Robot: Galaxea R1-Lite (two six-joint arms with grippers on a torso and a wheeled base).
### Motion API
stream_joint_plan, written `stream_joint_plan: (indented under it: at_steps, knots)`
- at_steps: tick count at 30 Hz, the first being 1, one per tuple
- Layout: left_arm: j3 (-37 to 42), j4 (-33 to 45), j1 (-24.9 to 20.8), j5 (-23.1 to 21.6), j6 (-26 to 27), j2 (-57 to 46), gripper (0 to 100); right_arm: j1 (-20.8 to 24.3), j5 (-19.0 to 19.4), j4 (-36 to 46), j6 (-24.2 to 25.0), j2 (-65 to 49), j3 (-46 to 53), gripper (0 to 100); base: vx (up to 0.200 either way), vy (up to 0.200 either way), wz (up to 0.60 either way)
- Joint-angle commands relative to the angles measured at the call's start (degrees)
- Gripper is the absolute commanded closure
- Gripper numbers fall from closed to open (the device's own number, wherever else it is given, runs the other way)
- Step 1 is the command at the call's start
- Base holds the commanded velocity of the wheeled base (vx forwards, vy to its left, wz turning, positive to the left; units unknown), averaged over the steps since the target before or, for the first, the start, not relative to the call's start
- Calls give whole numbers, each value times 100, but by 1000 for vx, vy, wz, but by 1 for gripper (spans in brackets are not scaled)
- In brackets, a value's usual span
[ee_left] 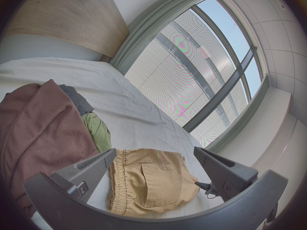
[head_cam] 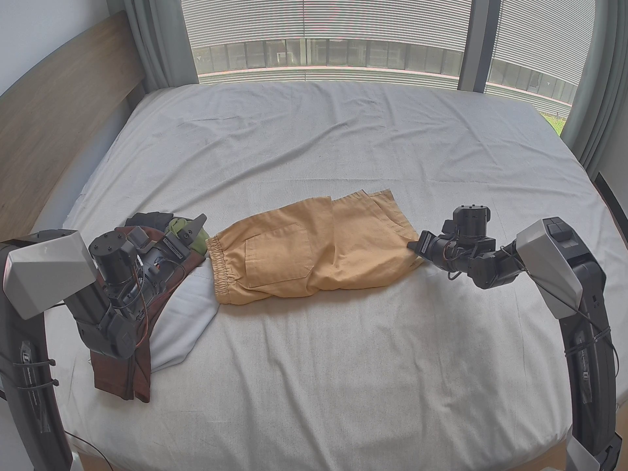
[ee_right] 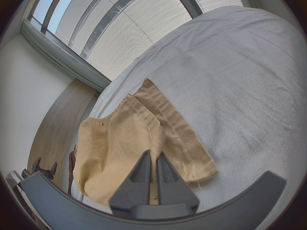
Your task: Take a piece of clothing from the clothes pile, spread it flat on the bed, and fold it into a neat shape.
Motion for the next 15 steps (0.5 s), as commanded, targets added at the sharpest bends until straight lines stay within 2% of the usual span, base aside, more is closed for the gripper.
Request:
stream_joint_plan:
  at_steps: [1,3,15]
  knots:
    - [1,-2,-9,1,-1,5,0,-35,-45,-16,-1,-34,2,100,0,0,0]
    - [1,-10,-9,1,-1,5,0,-96,-159,-183,-19,-87,81,100,0,0,0]
    - [10,-2,-36,1,-1,23,0,-299,-203,-596,-45,-597,854,100,0,0,0]
